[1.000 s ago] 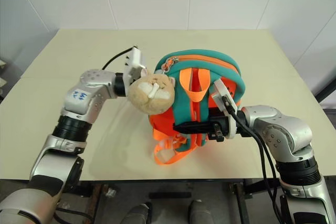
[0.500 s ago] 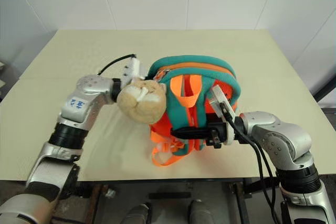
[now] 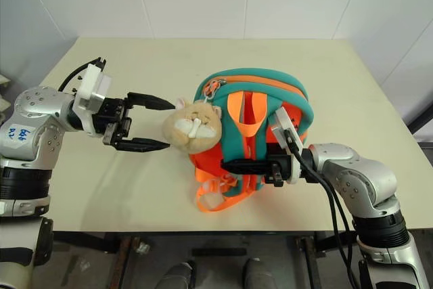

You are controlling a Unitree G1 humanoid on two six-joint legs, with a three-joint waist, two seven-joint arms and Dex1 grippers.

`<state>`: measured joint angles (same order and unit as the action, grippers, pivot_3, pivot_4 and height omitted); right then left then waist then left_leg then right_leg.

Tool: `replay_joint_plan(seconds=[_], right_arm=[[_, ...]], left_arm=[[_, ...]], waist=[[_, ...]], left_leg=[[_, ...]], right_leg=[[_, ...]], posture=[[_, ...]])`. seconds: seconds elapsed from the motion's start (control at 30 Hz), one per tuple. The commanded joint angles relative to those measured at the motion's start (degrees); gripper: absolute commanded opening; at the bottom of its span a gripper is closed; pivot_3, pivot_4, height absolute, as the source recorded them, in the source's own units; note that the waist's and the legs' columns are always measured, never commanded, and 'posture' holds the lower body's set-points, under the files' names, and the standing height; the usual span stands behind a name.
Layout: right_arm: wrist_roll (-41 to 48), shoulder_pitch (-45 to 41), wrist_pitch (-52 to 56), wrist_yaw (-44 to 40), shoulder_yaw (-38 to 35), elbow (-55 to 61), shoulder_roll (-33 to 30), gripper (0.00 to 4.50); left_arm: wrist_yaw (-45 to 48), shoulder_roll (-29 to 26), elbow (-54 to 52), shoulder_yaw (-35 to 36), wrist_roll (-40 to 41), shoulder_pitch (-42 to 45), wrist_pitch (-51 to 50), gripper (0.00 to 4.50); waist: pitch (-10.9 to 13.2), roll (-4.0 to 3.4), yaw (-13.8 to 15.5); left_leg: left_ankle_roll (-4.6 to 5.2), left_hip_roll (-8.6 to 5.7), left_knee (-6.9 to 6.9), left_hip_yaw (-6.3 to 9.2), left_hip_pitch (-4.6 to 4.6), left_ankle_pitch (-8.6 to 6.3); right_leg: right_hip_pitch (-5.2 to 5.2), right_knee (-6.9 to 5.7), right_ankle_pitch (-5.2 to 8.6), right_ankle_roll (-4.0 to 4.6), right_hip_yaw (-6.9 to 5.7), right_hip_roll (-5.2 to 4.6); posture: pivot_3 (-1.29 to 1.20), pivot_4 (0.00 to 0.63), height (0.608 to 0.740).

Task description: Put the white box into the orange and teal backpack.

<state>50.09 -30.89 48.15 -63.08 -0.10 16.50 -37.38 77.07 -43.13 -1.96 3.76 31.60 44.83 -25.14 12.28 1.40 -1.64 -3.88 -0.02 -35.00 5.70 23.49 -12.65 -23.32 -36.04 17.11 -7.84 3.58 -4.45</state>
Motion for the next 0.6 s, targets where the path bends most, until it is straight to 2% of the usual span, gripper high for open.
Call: replay_joint_plan(seconds=[0.03, 0.23, 0.43, 0.53, 0.6], right_arm=[[0.0, -0.9, -1.3, -0.8, -0.2, 0.2, 0.4, 0.0], [-1.0, -1.4, -1.8, -1.9, 0.5, -1.0, 0.4, 0.0], [-1.4, -2.0, -2.0, -2.1, 0.9, -1.2, 0.9, 0.0], [-1.4, -2.0, -1.9, -2.0, 0.8, -1.1, 1.0, 0.0], [-1.4, -1.6, -1.9, -1.8, 0.6, -0.7, 1.0, 0.0]], left_arm=[[-4.0, 0.3, -8.0, 2.5, 4.6, -2.3, -4.0, 4.48], [-8.5, 1.3, -15.7, 2.9, 9.9, -5.9, -8.2, 4.48], [-15.6, 9.4, -15.3, 0.4, 7.5, -4.6, -3.6, 4.48], [-16.1, 10.0, -15.5, -0.1, 6.5, -5.0, -2.5, 4.48], [-15.6, 9.0, -14.3, 0.9, 5.6, -5.4, -1.0, 4.08]], waist=[[0.0, 0.0, -0.1], [0.0, 0.0, 0.0], [0.0, 0.0, 0.1], [0.0, 0.0, 0.0], [0.0, 0.0, -0.1]], left_leg=[[0.0, 0.0, 0.0, -0.01, -0.02, 0.0], [-0.01, 0.0, -0.06, -0.01, -0.08, 0.01], [0.0, -0.01, -0.09, -0.01, -0.25, 0.01], [0.0, -0.02, -0.11, 0.0, -0.25, 0.01], [0.0, -0.01, -0.08, -0.01, -0.27, 0.0]], right_leg=[[0.0, -0.02, 0.0, 0.0, 0.0, 0.0], [0.04, -0.1, 0.0, 0.01, 0.01, 0.01], [0.33, 0.03, -0.02, 0.02, 0.0, 0.01], [0.38, 0.11, -0.05, -0.02, 0.0, 0.0], [0.37, 0.1, -0.05, -0.01, 0.0, 0.01]], posture=[[0.0, 0.15, 0.74], [0.0, 0.15, 0.74], [0.0, 0.15, 0.74], [0.0, 0.15, 0.74], [0.0, 0.15, 0.74]])
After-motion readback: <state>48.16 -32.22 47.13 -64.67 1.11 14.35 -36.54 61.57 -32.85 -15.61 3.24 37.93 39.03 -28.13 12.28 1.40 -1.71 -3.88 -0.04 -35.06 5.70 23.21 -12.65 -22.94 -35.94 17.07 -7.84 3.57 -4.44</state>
